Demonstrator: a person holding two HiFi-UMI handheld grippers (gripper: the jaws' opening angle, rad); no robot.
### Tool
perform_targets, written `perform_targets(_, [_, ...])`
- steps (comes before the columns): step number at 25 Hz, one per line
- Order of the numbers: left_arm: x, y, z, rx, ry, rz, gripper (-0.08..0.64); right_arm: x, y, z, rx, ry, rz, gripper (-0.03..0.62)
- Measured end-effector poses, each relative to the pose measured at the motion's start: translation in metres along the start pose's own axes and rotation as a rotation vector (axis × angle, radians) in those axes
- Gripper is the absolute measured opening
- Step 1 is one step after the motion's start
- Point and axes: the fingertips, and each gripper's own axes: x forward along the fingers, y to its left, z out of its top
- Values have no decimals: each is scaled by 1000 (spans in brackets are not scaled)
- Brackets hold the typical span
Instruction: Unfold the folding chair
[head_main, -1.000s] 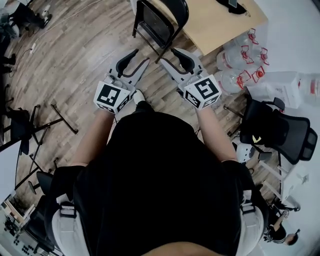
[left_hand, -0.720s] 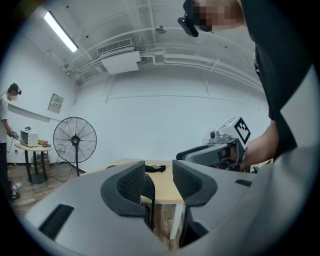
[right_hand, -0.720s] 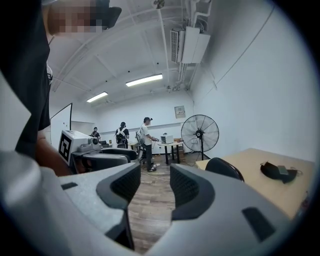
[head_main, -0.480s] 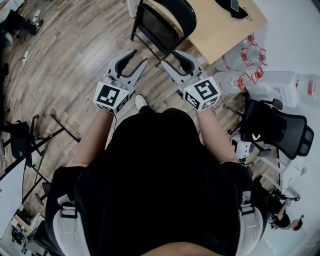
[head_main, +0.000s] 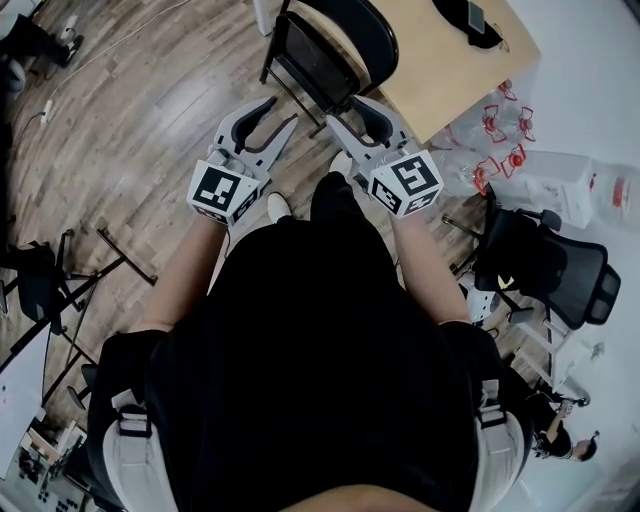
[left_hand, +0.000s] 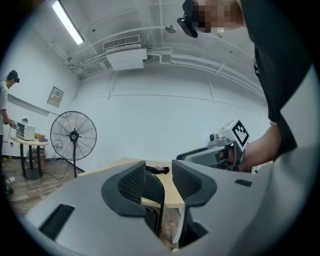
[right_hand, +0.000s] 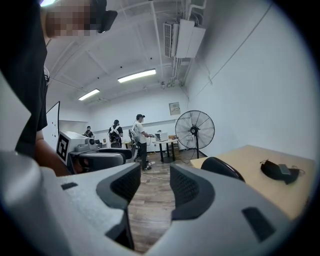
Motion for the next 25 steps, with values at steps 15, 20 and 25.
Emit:
perform_targets(15, [130,55,6,11,-18,146,155,71,-163,21,-42,62,82,184])
perform_targets(20, [168,73,0,-8,-10,194,155,102,-221,5,-22,199,87,184])
perform_targets(25, [200,84,-7,8,8,236,153,123,-262,-13,-33,318,98,184])
